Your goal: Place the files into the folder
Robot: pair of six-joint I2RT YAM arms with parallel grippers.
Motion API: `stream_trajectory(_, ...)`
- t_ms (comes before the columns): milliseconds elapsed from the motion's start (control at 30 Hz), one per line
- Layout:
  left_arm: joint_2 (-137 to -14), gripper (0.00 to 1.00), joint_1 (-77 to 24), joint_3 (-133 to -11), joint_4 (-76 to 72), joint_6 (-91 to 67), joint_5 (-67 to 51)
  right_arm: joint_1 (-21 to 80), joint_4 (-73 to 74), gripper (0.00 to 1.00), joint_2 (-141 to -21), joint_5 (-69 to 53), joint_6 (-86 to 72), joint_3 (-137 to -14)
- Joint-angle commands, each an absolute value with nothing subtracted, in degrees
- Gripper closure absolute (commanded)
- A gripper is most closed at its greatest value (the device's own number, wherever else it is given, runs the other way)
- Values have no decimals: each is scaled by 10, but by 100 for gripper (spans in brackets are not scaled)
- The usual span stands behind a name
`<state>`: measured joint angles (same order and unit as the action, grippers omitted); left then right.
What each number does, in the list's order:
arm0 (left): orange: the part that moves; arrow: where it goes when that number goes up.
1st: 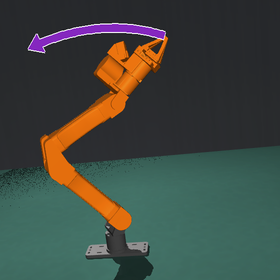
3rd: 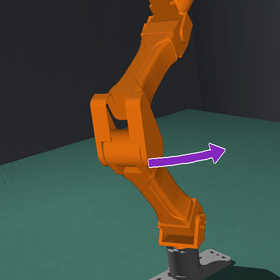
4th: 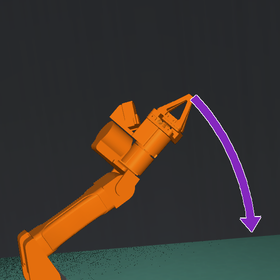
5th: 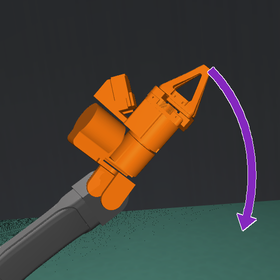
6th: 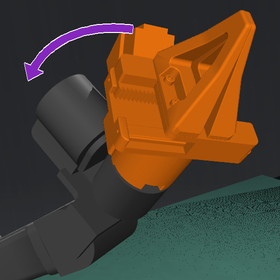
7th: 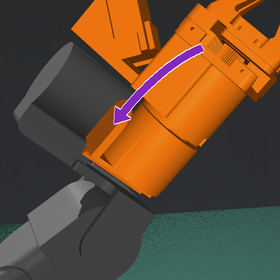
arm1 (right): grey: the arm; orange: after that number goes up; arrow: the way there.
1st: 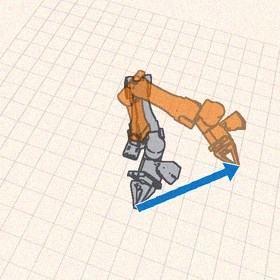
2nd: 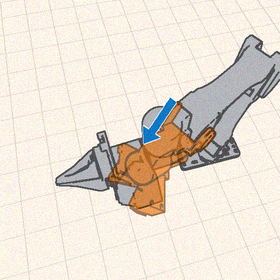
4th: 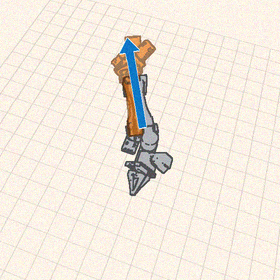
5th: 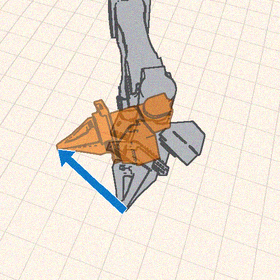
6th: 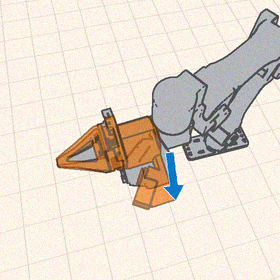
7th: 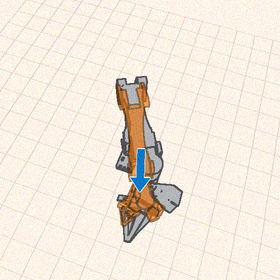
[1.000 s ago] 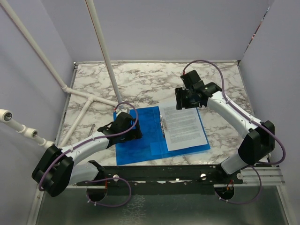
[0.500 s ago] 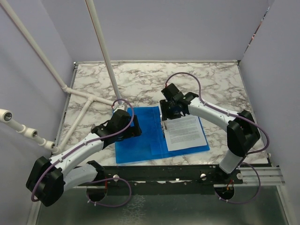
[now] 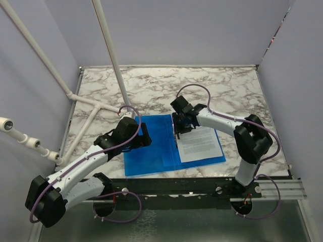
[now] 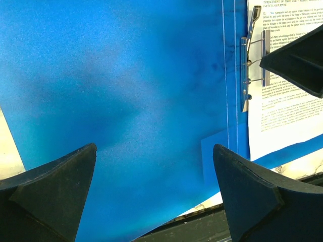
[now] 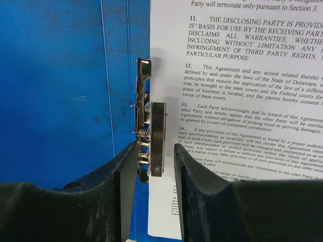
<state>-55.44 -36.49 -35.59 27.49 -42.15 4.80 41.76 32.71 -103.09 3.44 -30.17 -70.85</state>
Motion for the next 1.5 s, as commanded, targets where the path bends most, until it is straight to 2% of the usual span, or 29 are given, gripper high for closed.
stream_trajectory(0,-547,1,-367,-376,293,-420,56,424,303,63,-1046,36,-312,-696)
stream_trajectory(467,-541,1,-366,-372,296,-429,56,430,290,76,-1052,37,-313,-674)
stream_trajectory(667,-539,1,-367,-374,298,-433,55,430,289,93,-1042,41,-312,-664)
stream_trajectory(767,-537,1,-367,-374,298,-435,53,430,291,98,-1030,43,-310,-656)
stream_trajectory(1467,-589,1,-391,-371,265,-449,19,442,309,100,-942,37,-265,-585)
